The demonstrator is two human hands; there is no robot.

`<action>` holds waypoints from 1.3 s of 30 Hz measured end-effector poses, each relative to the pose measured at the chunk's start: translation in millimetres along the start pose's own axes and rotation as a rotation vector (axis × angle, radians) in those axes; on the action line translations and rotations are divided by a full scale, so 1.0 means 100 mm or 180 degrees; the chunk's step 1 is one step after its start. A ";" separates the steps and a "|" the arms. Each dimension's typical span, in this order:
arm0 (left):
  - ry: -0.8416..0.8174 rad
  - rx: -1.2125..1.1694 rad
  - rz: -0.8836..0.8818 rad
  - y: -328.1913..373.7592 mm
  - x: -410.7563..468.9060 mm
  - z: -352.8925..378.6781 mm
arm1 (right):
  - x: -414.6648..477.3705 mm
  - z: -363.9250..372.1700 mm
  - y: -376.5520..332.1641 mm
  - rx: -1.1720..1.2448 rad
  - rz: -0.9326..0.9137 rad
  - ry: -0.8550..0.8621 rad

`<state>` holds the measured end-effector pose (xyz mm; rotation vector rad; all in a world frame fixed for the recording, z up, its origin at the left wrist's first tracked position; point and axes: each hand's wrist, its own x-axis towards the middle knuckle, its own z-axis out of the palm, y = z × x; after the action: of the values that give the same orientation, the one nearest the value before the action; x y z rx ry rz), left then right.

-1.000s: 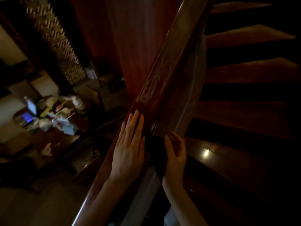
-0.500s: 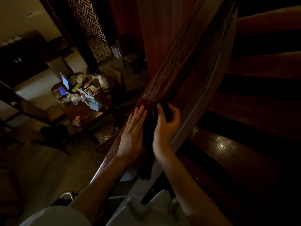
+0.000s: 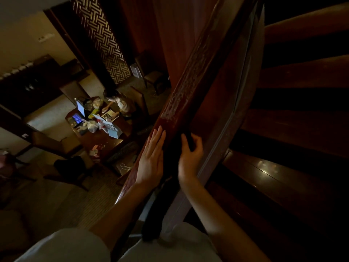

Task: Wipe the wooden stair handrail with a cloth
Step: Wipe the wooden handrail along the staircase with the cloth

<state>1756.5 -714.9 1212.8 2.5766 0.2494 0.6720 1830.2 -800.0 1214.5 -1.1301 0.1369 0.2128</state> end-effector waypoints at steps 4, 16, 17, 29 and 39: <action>0.0036 0.0085 0.0088 -0.04 0.01 0.02 | 0.52 -0.01 -0.37 -0.0289 -0.0427 -0.0044; 0.0097 0.0026 0.0027 -0.05 -0.02 0.04 | 0.45 -0.11 -0.20 -0.0617 -0.0198 -0.0076; 0.0097 0.0025 0.0014 -0.03 -0.02 0.03 | 0.58 -0.05 -0.31 -0.0564 -0.0244 0.0069; 0.0045 0.0088 -0.0035 0.04 0.01 0.01 | 0.05 -0.21 0.12 -0.0713 -0.0115 -0.0341; 0.0112 0.0153 -0.0010 0.03 0.00 0.04 | 1.45 0.29 -1.29 -0.0505 -0.0653 0.0447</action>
<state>1758.5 -719.2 1211.6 2.6112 0.2842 0.7189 2002.2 -812.6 1308.9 -1.3082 0.1291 -0.0394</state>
